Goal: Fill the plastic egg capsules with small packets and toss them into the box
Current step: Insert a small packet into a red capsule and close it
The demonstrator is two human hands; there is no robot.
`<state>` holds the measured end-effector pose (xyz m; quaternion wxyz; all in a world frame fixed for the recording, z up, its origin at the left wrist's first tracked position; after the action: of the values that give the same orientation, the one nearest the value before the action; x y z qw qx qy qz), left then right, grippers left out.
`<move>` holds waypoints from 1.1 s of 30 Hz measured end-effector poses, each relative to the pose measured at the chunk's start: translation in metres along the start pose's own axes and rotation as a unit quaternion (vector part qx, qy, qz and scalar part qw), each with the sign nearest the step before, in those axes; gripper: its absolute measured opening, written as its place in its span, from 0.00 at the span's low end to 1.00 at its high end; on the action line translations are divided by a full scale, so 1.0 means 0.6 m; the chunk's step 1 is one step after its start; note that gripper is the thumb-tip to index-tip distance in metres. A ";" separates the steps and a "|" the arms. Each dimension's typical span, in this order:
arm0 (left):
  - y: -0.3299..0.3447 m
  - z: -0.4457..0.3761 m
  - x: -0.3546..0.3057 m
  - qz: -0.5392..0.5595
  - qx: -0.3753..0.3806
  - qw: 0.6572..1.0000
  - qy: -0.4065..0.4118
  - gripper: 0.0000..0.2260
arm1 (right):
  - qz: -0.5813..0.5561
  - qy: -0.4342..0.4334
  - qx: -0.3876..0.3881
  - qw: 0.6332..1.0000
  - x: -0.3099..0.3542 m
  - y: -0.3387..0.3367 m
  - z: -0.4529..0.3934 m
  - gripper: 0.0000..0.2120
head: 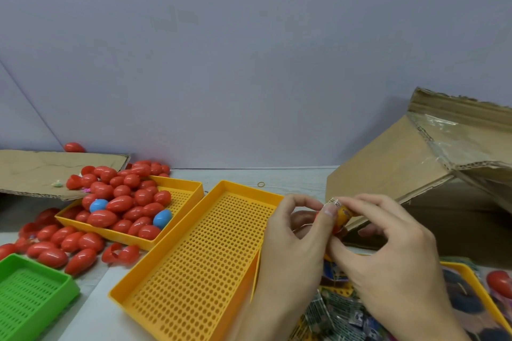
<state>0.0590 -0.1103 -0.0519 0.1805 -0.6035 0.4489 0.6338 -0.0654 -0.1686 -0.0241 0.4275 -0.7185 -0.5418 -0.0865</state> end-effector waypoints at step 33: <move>-0.005 0.001 -0.023 -0.078 -0.014 0.991 0.103 0.05 | -0.020 0.014 0.007 1.000 -0.004 0.002 -0.001 0.21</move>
<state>0.0639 -0.1037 -0.0402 0.1737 -0.7014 0.4077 0.5583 -0.0653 -0.1707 -0.0258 0.4379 -0.7035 -0.5505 -0.1012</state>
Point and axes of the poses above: each hand's wrist, its own z-axis away from the middle knuckle, its own y-axis out of the palm, x = y × z, the point moved 9 cm from there along -z, towards the middle knuckle, and after that the axes turned 13 degrees about z, right-handed, at the moved point
